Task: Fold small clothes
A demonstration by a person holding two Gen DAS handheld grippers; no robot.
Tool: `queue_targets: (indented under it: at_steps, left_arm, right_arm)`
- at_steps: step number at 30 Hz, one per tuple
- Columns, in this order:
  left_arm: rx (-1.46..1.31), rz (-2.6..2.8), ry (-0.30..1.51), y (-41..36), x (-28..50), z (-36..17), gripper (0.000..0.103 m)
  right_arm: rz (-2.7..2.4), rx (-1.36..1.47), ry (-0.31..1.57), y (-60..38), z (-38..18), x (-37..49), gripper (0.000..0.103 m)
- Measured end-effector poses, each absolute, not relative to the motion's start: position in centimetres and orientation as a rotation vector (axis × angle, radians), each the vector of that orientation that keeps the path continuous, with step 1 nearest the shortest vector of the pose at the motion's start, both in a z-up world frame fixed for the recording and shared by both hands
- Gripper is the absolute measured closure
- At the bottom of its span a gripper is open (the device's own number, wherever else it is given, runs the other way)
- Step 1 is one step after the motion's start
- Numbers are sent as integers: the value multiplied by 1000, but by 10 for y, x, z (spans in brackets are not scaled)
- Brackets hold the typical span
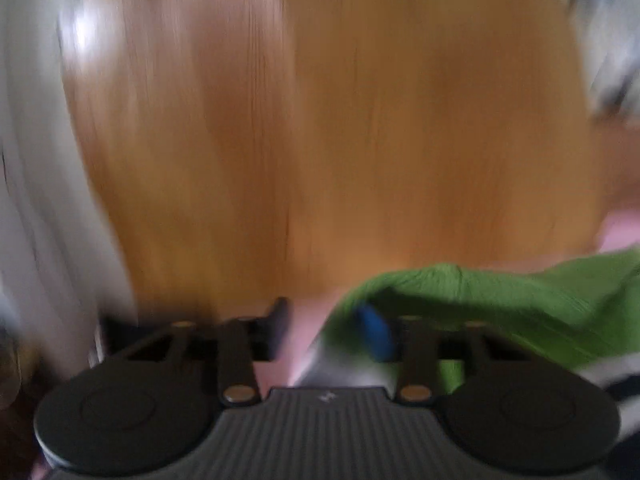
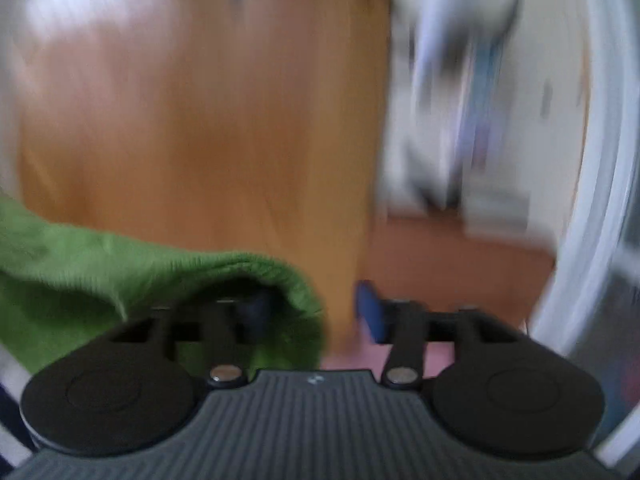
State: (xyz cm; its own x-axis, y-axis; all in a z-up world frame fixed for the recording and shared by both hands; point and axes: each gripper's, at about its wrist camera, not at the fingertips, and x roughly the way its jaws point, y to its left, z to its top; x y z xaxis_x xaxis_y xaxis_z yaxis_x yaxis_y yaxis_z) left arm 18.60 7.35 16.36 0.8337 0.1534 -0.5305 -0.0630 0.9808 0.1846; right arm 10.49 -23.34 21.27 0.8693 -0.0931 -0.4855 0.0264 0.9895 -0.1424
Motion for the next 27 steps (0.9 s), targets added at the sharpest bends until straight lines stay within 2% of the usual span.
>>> queue_targets:
  at_steps: [2,3,4,5,7,9,12,16,17,18,19,20,26,27]
  left_arm:
    - [67,29,633,89,181,132,79]
    - [64,19,623,95,173,124,79]
    - [81,28,605,100,164,118,75]
    - [100,31,577,107,153,115,66]
    - [108,24,537,121,131,111,54]
    - [103,36,532,137,119,110,50]
    - [82,44,576,159,109,102,42]
    - [68,74,589,174,86,95,39]
    - [66,86,592,177,84,92,39]
    - [66,95,595,178,84,92,39]
    - [65,108,596,180,81,91,39]
    - [60,119,594,182,79,90,39]
    - [48,147,543,199,62,97,39]
    - [44,156,544,202,60,97,39]
  right_arm:
    - [-52,-42,676,-250,165,115,71]
    - [-5,8,684,-259,153,106,71]
    - [24,24,675,-267,146,91,71]
    - [31,18,671,-271,143,77,67]
    - [72,32,666,-284,139,45,61]
    - [105,94,672,-295,135,13,55]
    - [145,175,715,-294,119,-21,51]
    - [172,64,665,-254,114,-53,50]
    - [169,26,652,-242,109,-54,58]
    - [172,-10,626,-232,107,-60,76]
    - [182,-58,620,-222,108,-59,87]
    - [174,-99,625,-218,111,-57,94]
    - [-271,-588,513,-267,131,0,93]
    - [-360,-618,528,-287,134,19,84]
